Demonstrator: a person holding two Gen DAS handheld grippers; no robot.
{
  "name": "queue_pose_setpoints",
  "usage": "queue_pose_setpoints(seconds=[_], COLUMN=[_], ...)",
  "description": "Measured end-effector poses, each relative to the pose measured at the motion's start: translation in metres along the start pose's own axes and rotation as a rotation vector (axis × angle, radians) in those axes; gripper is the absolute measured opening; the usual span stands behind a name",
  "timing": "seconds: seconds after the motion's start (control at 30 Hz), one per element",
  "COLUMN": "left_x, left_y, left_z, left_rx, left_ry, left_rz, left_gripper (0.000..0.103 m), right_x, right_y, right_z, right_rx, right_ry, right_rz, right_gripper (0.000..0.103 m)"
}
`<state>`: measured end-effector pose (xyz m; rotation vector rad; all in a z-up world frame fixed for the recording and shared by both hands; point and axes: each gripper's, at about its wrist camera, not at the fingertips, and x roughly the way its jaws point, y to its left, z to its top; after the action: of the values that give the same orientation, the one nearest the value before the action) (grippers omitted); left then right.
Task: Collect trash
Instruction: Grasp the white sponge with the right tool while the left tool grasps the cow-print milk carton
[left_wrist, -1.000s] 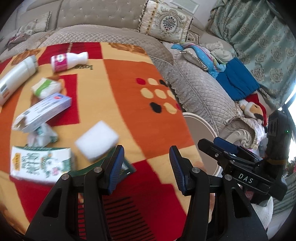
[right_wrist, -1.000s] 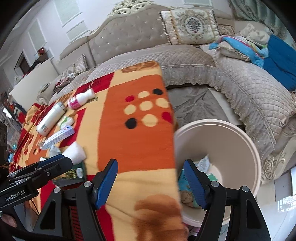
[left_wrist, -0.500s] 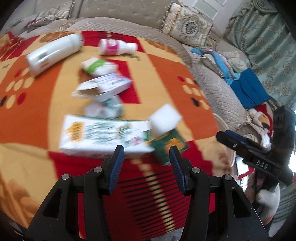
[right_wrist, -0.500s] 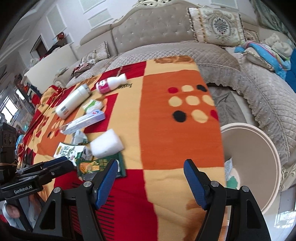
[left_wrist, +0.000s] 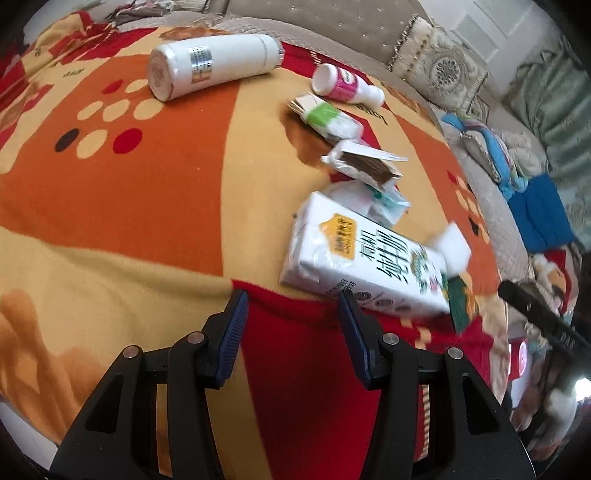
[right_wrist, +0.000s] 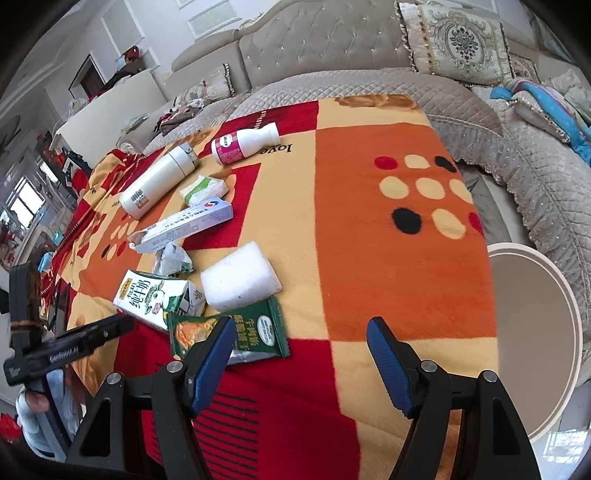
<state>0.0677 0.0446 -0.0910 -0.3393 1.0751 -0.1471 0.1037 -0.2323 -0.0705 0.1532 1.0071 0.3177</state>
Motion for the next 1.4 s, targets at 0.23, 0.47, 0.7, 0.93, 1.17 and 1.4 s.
queue_pose_setpoints(seconds=[0.23,0.47,0.7,0.93,1.17,1.4], left_x=[0.012,0.012,-0.012,-0.011,0.005,0.031], left_y=[0.007,0.020,0.017,-0.018,-0.046,-0.062], left_z=[0.035,0.048,0.038,0.027,0.027,0.027], left_rx=[-0.010,-0.037,-0.077,-0.086,-0.130,-0.155], left_ry=[-0.040,-0.029,-0.028,-0.018,-0.036,-0.001], left_rz=[0.008,-0.037,-0.098,-0.135,-0.113,-0.046], left_gripper=[0.049,0.049,0.060,0.064,0.064,0.071], right_x=[0.021,0.046,0.066,0.063,0.044,0.049], right_y=[0.020,0.041,0.045,0.043,0.019,-0.002], right_z=[0.012,0.022,0.023,0.024,0.021,0.019], right_rx=[-0.023,-0.115,-0.150,-0.158,-0.122,-0.045], right_ry=[0.027,0.076,0.116,0.064,0.013,0.040], right_rz=[0.030,0.008,0.031,0.074,0.066,0.085], right_gripper=[0.071,0.071,0.073,0.050,0.048,0.056])
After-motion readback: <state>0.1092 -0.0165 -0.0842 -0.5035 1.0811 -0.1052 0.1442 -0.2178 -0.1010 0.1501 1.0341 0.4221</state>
